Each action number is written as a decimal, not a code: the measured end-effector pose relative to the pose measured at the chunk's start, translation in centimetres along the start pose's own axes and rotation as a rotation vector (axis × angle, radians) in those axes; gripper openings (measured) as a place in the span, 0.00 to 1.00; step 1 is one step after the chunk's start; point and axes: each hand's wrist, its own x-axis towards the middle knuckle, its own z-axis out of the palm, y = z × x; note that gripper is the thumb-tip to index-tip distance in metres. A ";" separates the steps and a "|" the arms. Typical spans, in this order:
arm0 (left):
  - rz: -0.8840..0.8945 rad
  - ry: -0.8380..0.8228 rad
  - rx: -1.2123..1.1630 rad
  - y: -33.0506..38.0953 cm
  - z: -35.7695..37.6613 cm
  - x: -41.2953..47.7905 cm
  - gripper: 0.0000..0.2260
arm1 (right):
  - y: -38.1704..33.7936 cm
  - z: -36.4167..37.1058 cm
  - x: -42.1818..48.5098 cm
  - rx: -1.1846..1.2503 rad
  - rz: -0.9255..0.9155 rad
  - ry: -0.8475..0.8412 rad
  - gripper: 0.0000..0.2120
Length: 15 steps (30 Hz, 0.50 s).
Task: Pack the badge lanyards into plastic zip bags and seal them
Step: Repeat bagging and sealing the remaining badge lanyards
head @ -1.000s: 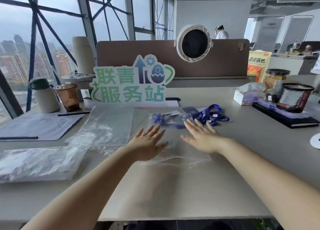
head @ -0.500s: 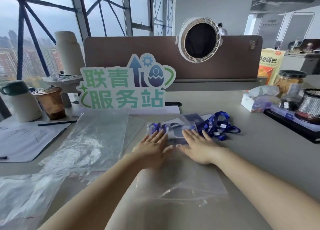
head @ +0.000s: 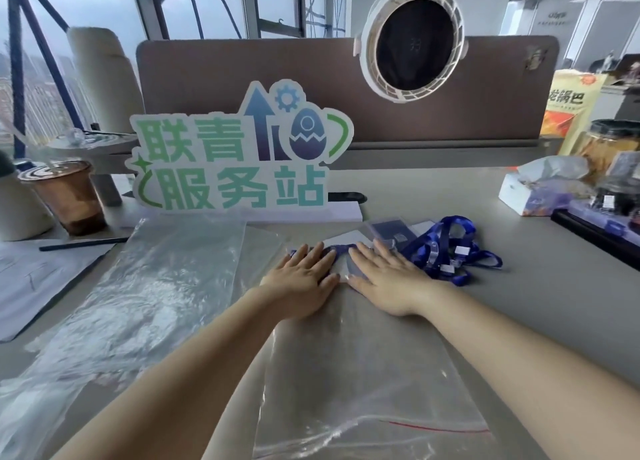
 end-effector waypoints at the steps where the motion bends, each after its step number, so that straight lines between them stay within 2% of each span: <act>1: -0.004 -0.021 0.000 0.2 0.1 0.1 0.25 | 0.0 0.3 0.1 0.002 0.006 -0.014 0.30; 6: 0.096 0.154 -0.048 0.5 -1.5 -1.9 0.25 | -0.3 -1.2 -1.9 0.115 -0.044 0.129 0.28; 11: 0.137 0.008 0.029 1.6 1.5 -6.5 0.25 | -1.5 1.7 -5.8 0.029 -0.098 -0.067 0.29; 15: 0.147 0.124 -0.053 2.0 0.4 -7.8 0.24 | -1.5 -0.8 -8.1 0.089 -0.093 0.046 0.29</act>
